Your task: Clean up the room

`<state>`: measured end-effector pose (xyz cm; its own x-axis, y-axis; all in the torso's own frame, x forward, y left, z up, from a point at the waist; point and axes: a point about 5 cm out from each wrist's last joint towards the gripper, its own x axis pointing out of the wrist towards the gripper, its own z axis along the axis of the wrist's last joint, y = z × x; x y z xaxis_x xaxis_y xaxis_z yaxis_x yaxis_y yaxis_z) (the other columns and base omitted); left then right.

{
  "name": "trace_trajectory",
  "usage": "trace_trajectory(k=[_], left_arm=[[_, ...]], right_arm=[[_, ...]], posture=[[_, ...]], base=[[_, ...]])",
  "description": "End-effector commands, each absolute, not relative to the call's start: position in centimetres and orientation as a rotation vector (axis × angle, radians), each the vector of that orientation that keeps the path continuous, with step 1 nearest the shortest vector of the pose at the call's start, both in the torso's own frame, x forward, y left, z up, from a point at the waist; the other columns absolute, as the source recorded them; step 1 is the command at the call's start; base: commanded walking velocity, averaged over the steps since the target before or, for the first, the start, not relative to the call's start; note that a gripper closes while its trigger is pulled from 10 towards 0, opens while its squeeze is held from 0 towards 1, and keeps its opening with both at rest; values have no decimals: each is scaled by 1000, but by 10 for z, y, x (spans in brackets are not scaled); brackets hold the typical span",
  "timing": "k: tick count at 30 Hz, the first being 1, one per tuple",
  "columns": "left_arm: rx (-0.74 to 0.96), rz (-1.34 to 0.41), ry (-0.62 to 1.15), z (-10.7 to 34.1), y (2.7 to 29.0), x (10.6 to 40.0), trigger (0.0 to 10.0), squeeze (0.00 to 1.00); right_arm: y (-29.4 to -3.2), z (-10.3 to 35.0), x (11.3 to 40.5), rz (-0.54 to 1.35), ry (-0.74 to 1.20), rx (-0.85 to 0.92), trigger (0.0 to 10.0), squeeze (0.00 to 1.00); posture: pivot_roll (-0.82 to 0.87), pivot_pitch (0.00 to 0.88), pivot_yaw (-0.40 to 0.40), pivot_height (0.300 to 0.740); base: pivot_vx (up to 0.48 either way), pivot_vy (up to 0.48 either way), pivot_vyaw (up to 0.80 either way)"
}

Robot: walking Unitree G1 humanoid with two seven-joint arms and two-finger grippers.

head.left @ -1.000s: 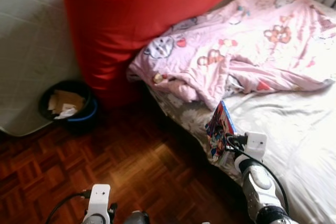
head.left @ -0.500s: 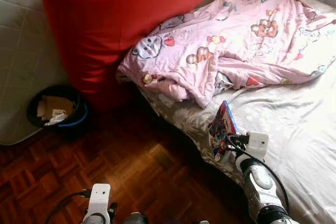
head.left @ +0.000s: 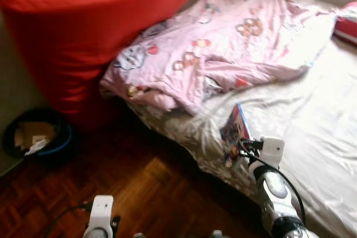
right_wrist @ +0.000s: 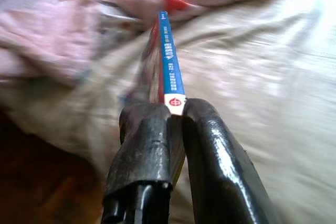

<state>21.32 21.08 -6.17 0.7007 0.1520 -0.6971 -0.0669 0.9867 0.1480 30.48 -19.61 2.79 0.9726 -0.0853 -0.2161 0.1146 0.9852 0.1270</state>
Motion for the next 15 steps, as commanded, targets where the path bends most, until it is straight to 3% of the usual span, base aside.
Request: trace_trajectory(k=[1, 15], left_arm=[[117, 130, 819, -67, 214, 203, 10000, 0], [113, 132, 810, -66, 214, 204, 10000, 0]], right_arm=[[-198, 32, 306, -125, 177, 153, 10000, 0], [-201, 32, 306, -151, 174, 147, 10000, 0]], posture=[[-36, 205, 20, 740], [-35, 206, 18, 740]], base=[[0, 0, -800], [0, -53, -800]])
